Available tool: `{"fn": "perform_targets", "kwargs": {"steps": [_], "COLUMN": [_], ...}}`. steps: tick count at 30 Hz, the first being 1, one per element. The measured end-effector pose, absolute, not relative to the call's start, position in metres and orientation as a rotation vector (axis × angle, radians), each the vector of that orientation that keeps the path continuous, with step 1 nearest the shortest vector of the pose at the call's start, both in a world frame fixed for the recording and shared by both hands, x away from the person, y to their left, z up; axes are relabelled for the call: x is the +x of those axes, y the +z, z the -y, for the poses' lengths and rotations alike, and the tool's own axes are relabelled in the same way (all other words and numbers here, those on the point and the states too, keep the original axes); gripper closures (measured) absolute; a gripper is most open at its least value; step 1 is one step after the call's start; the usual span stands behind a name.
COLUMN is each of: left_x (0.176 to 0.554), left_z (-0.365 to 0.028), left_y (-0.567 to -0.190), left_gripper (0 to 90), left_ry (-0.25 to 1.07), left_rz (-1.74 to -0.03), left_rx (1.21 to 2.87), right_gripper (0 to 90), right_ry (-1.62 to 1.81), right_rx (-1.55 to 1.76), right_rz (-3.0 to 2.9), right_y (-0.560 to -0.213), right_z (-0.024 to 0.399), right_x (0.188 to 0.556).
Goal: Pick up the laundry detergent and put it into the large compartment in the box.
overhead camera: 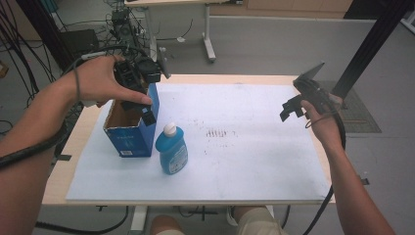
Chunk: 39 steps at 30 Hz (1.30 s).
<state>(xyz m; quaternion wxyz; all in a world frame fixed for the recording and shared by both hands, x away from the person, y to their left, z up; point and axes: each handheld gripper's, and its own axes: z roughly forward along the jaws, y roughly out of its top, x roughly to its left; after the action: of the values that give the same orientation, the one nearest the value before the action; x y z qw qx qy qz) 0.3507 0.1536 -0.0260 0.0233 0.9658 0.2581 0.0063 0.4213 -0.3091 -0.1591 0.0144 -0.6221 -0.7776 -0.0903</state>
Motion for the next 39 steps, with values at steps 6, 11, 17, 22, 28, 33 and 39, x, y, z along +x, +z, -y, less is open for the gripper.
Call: {"fn": "perform_targets", "kwargs": {"steps": [6, 11, 17, 22, 28, 33, 39], "left_x": [0.353, 0.356, 0.36, 0.363, 0.367, 0.37, 0.373], "left_z": [-0.147, -0.139, -0.132, -0.125, -0.118, -0.115, -0.114], "left_y": [-0.028, -0.032, -0.038, -0.043, -0.045, -0.046, -0.047], "left_gripper": [5.5, 5.5, 5.5, 5.2, 5.0, 5.3, 5.1], "left_ry": [0.016, 0.02, 0.017, 0.026, 0.038, 0.057, 0.051], "left_rz": [-0.79, -0.806, -0.83, -0.865, -0.908, -0.972, -1.01], "left_rx": [2.995, 2.997, 2.985, 2.971, 2.964, 2.949, 2.929], "right_gripper": [5.2, 5.2, 5.2, 5.2, 5.2, 5.2, 5.2], "right_ry": [-0.282, -0.284, -0.291, -0.289, -0.294, -0.295, -0.295], "right_rx": [-1.936, -1.936, -1.938, -1.937, -1.939, -1.937, -1.935], "right_rz": [2.421, 2.419, 2.417, 2.414, 2.409, 2.407, 2.408], "right_y": [-0.159, -0.159, -0.159, -0.161, -0.161, -0.162, -0.164], "right_z": [0.31, 0.311, 0.312, 0.315, 0.316, 0.315, 0.316], "right_x": [0.421, 0.421, 0.419, 0.419, 0.419, 0.419, 0.418]}}
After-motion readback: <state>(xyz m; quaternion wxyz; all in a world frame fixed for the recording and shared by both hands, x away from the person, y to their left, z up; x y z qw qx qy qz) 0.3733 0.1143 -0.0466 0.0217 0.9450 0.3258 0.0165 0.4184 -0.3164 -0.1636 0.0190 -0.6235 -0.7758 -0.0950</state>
